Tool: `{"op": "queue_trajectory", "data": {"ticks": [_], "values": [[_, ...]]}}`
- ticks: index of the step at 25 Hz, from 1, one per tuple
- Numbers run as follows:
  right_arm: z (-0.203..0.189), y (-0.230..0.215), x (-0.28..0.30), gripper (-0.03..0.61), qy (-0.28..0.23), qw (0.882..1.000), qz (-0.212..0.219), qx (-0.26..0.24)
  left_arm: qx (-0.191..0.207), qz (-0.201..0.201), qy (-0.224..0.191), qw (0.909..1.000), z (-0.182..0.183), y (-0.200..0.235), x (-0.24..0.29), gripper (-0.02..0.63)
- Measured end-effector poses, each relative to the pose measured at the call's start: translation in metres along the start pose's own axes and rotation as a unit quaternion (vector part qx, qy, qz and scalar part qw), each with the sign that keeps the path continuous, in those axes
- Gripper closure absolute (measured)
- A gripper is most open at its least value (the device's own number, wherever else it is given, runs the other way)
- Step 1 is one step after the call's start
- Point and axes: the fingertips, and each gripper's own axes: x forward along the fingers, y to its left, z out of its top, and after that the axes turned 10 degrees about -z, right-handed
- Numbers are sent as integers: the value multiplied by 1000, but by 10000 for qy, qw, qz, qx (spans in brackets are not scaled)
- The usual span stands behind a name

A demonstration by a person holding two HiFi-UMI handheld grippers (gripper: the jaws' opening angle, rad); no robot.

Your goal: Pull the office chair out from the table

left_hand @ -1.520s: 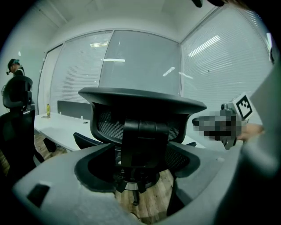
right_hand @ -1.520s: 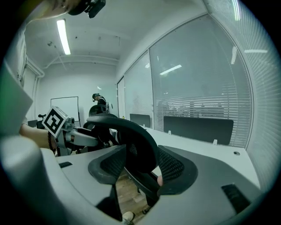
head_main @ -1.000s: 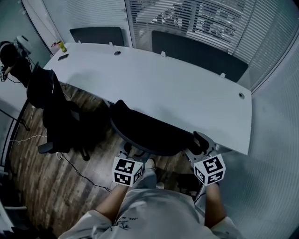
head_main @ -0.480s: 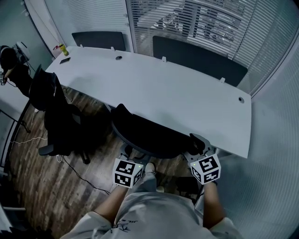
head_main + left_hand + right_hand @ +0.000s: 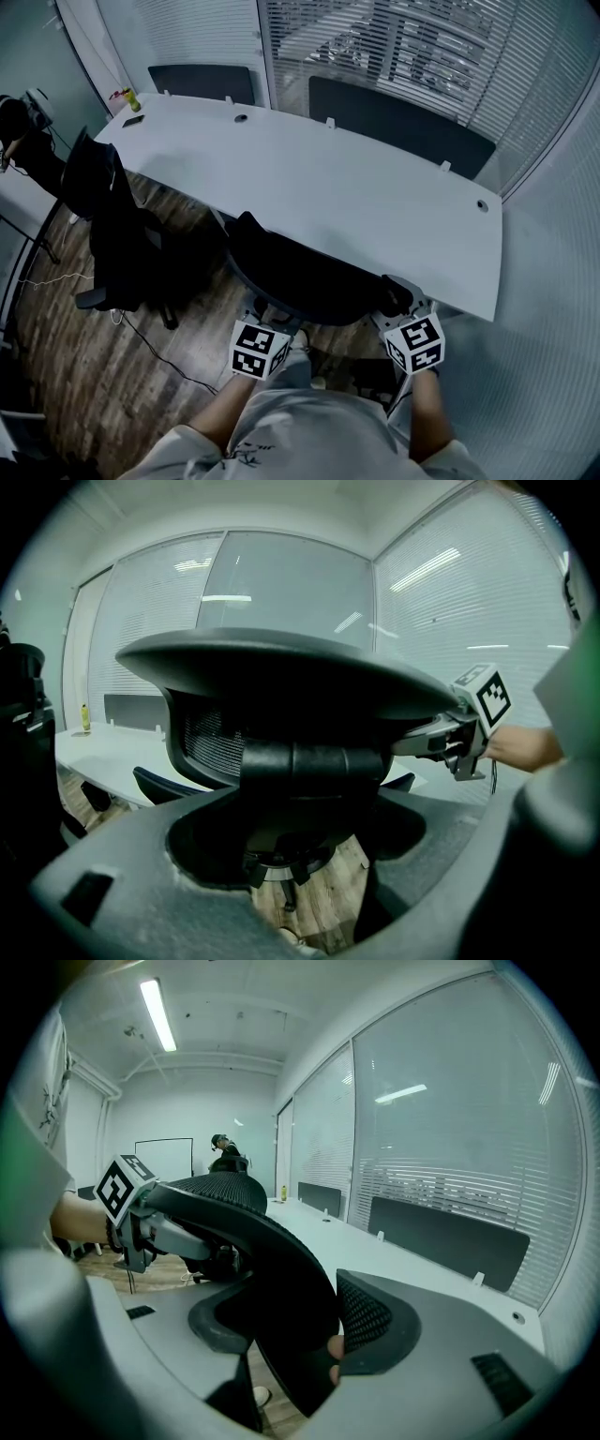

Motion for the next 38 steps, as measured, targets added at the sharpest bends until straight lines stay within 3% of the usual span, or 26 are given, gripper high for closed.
{"op": "queue_trajectory", "data": {"ticks": [38], "values": [[-14,38,-51,365,35,9999,100,33,-66,89,-24,9999,-25,-40,-47,281]]}}
